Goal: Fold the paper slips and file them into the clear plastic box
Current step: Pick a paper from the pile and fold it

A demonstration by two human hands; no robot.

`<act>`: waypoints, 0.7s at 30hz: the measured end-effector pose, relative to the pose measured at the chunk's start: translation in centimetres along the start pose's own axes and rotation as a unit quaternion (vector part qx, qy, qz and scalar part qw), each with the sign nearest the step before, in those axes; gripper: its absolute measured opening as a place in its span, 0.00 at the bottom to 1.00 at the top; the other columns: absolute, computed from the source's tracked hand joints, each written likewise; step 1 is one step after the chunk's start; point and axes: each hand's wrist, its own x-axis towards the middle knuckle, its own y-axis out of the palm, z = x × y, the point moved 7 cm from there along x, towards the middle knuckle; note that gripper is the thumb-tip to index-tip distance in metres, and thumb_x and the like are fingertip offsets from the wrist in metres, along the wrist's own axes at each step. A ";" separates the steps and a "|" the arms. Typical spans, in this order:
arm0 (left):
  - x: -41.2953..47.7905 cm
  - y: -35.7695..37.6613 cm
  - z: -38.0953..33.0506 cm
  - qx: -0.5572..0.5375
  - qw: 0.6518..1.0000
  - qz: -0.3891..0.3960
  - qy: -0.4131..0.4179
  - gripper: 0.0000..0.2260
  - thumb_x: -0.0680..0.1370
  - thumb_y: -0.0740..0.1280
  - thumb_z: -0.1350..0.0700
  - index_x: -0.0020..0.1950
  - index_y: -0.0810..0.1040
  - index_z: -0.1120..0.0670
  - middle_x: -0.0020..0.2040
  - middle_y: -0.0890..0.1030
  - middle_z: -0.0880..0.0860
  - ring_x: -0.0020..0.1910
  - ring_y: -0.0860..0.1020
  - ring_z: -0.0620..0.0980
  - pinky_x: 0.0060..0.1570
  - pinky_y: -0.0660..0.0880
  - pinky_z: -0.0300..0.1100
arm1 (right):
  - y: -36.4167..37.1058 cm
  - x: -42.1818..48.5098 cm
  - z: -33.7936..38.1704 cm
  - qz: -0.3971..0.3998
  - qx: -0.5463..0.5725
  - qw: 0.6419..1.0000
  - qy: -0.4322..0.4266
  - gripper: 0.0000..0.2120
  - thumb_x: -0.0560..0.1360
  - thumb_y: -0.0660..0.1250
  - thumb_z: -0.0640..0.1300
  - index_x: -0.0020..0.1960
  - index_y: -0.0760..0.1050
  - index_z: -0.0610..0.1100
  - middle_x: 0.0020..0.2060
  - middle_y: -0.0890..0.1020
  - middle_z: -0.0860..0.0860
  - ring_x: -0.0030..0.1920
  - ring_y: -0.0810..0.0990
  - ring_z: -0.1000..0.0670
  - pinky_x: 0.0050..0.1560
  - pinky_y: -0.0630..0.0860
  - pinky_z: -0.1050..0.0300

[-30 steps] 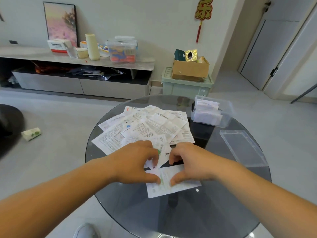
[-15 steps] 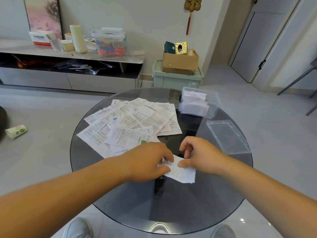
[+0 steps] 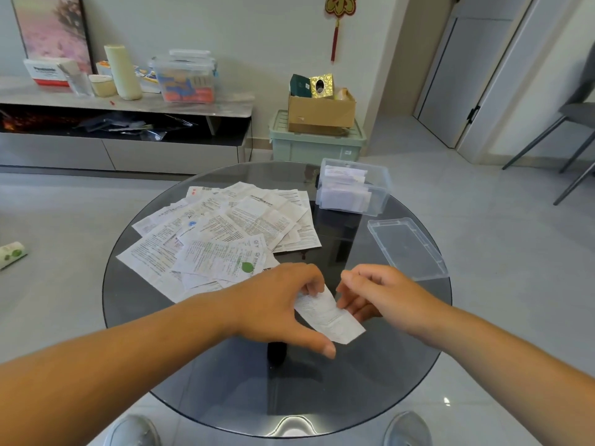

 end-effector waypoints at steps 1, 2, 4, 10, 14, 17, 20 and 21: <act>0.0 0.0 -0.1 0.005 1.000 0.001 0.002 0.31 0.65 0.78 0.34 0.61 0.70 0.43 0.56 0.72 0.37 0.56 0.71 0.37 0.55 0.72 0.34 | 0.0 -0.1 0.0 0.002 0.011 1.000 0.006 0.19 0.82 0.61 0.54 0.51 0.80 0.37 0.44 0.86 0.44 0.47 0.85 0.41 0.51 0.83 0.51; -0.1 0.0 -0.1 0.013 1.000 0.002 0.005 0.31 0.64 0.78 0.34 0.60 0.70 0.43 0.54 0.72 0.37 0.54 0.70 0.36 0.53 0.71 0.33 | 0.1 -0.1 -0.1 0.003 0.017 1.000 0.011 0.20 0.82 0.61 0.54 0.51 0.80 0.36 0.44 0.86 0.44 0.48 0.85 0.40 0.51 0.83 0.51; -0.2 -0.1 -0.1 0.025 1.000 0.002 0.009 0.28 0.64 0.77 0.33 0.56 0.70 0.43 0.52 0.72 0.37 0.52 0.70 0.37 0.48 0.69 0.32 | 0.1 0.0 -0.3 0.002 0.023 1.000 0.021 0.21 0.82 0.60 0.54 0.50 0.80 0.36 0.44 0.86 0.44 0.47 0.85 0.41 0.50 0.83 0.52; -0.7 0.2 0.1 0.031 0.999 -0.002 0.018 0.26 0.65 0.77 0.33 0.54 0.70 0.43 0.52 0.71 0.39 0.50 0.70 0.39 0.44 0.68 0.31 | -0.1 0.4 -0.8 -0.020 0.130 0.988 0.078 0.21 0.82 0.62 0.52 0.46 0.80 0.34 0.45 0.85 0.36 0.40 0.84 0.44 0.43 0.82 0.54; -0.5 0.2 0.2 0.033 0.998 -0.037 0.044 0.18 0.72 0.72 0.35 0.49 0.71 0.44 0.48 0.72 0.42 0.47 0.72 0.41 0.43 0.68 0.33 | 0.0 0.5 -0.9 -0.021 0.169 0.980 0.100 0.23 0.82 0.62 0.54 0.45 0.80 0.34 0.45 0.84 0.32 0.40 0.85 0.40 0.45 0.84 0.50; -0.5 -0.1 0.6 0.001 0.997 -0.062 0.038 0.10 0.77 0.70 0.42 0.45 0.75 0.47 0.45 0.75 0.44 0.45 0.73 0.44 0.42 0.70 0.33 | 0.0 0.7 -1.1 -0.015 0.175 0.980 0.093 0.26 0.83 0.59 0.57 0.48 0.79 0.33 0.43 0.84 0.33 0.40 0.84 0.39 0.44 0.83 0.47; -0.3 -0.6 1.1 -0.031 0.996 -0.083 0.008 0.08 0.79 0.68 0.49 0.42 0.75 0.49 0.42 0.75 0.46 0.42 0.73 0.41 0.39 0.69 0.32 | -0.6 0.9 -0.5 -0.029 0.118 0.992 0.024 0.26 0.83 0.53 0.58 0.52 0.80 0.37 0.43 0.84 0.38 0.41 0.83 0.45 0.39 0.81 0.51; -0.1 -0.9 1.3 -0.044 0.994 -0.097 -0.005 0.08 0.79 0.68 0.50 0.42 0.74 0.49 0.42 0.75 0.45 0.41 0.73 0.39 0.39 0.69 0.31 | -0.6 0.8 -0.2 -0.033 0.081 0.996 -0.001 0.24 0.83 0.53 0.58 0.54 0.80 0.41 0.44 0.85 0.41 0.43 0.83 0.47 0.41 0.80 0.52</act>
